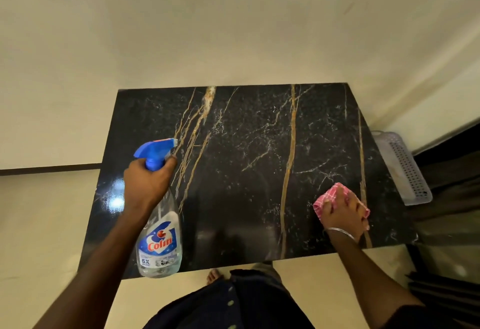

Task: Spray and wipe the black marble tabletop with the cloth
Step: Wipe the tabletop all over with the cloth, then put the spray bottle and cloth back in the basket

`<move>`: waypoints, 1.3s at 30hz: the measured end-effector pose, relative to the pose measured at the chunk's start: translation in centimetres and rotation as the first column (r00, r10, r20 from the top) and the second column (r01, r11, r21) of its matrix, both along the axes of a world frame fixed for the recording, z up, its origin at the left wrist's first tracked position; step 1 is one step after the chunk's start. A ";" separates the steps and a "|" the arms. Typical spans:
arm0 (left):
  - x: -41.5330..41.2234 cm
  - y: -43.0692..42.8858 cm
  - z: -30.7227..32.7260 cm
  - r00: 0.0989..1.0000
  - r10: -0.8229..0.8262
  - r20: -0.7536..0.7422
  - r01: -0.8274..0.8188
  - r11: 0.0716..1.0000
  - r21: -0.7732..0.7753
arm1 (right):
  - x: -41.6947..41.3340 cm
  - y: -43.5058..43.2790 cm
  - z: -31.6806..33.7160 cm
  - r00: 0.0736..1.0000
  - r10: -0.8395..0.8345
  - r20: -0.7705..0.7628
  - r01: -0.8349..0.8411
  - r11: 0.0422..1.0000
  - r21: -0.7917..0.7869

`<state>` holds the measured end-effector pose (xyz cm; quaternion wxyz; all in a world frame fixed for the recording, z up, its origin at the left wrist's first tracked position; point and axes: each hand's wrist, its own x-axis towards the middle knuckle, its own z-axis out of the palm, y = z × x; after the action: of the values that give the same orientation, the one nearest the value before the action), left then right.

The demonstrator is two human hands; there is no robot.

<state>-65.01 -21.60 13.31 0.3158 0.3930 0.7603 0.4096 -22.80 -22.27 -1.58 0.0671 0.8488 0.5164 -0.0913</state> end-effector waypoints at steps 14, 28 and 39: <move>2.6 -0.9 0.6 0.995 -0.059 0.079 0.054 0.996 0.074 | -14.9 -0.8 1.8 0.709 0.689 -0.148 -0.704 0.701 -0.114; 6.3 2.0 1.7 0.994 -0.106 0.028 0.100 0.981 0.168 | -12.3 6.0 3.7 0.783 0.415 -0.464 -0.508 0.857 -0.090; 15.8 8.0 4.0 0.991 -0.132 -0.002 0.129 0.968 0.214 | -3.7 15.0 8.2 0.225 0.065 -0.972 0.036 0.997 0.075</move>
<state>-49.18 -13.64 17.29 0.3028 0.4713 0.6822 0.4699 -26.45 -7.30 6.66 -0.3027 0.6045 0.4569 -0.5781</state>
